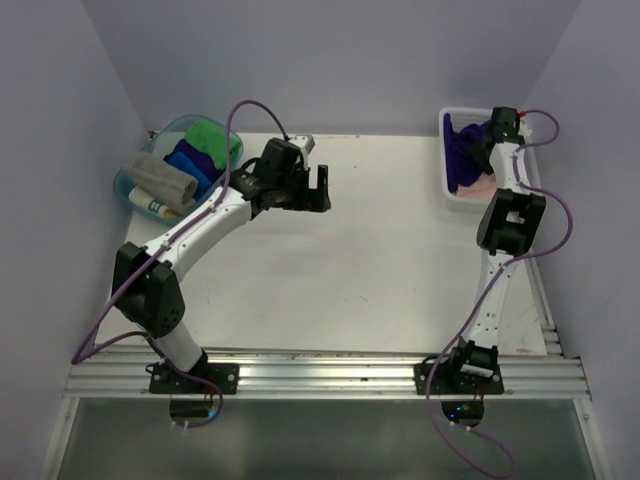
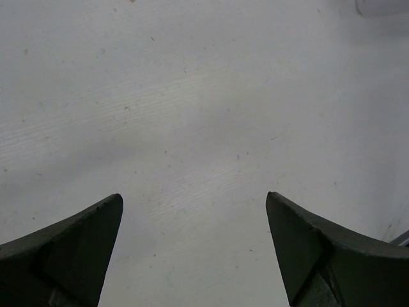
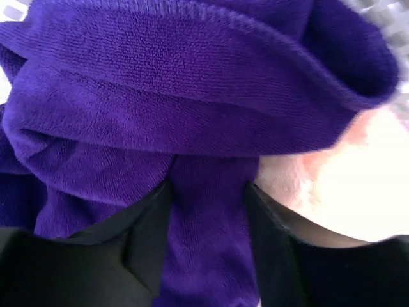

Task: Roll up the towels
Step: Grab a towel with the right arm

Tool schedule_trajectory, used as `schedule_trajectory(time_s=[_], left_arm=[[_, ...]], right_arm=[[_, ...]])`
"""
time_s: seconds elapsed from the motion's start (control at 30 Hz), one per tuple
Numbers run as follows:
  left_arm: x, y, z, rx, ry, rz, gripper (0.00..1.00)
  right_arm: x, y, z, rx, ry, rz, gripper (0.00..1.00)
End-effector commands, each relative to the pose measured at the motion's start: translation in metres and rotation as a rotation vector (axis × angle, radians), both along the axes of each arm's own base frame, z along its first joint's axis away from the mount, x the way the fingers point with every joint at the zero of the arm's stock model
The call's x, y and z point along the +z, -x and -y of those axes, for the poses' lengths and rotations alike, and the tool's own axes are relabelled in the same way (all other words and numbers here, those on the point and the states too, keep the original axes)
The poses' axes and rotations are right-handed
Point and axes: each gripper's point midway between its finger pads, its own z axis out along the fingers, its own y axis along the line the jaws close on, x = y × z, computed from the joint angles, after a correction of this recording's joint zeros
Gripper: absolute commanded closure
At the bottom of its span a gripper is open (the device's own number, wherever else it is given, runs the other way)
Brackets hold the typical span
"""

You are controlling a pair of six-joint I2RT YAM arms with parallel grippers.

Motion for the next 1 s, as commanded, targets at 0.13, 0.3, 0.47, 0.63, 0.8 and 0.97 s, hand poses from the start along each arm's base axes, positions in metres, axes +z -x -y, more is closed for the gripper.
schedule_trajectory(time_s=[0.13,0.3,0.47,0.63,0.8,0.97], left_arm=[[0.005,-0.004,0.019,-0.013,0.011,0.026,0.03],[0.002,-0.004,0.022,-0.016,0.013,0.019,0.03],[0.005,-0.005,0.021,-0.015,0.006,0.026,0.03],[0.014,-0.007,0.014,0.002,-0.019,0.050,0.02],[0.019,-0.005,0.013,-0.005,-0.022,0.060,0.02],[0.020,-0.007,0.004,0.024,-0.053,0.074,0.02]], right_arm=[[0.026,-0.027,-0.010,0.006,-0.074,0.145,0.91],[0.060,-0.013,-0.010,-0.002,-0.044,0.219,1.00],[0.103,0.013,-0.013,0.005,-0.003,0.285,1.00],[0.148,0.033,-0.024,0.043,0.003,0.376,1.00],[0.144,0.041,-0.027,0.061,0.003,0.362,0.91],[0.126,0.045,-0.028,0.063,-0.008,0.310,0.92]])
